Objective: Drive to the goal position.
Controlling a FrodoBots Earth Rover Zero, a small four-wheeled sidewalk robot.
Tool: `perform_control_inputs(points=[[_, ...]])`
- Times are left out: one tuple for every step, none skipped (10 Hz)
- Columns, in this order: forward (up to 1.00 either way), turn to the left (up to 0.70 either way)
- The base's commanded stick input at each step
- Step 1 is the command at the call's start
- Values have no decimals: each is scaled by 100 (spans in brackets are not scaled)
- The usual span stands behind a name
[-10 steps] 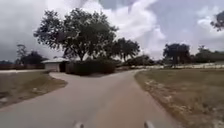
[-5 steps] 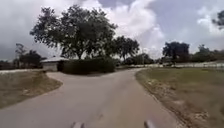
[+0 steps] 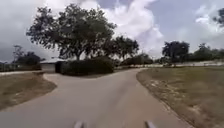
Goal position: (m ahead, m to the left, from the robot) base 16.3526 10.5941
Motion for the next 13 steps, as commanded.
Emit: perform_control_inputs(points=[[70, 35], [70, 35], [70, 35], [70, 35], [70, 35], [70, 35], [70, 35], [70, 35], [70, 35], [70, 0], [70, 0], [70, 0], [70, 0]])
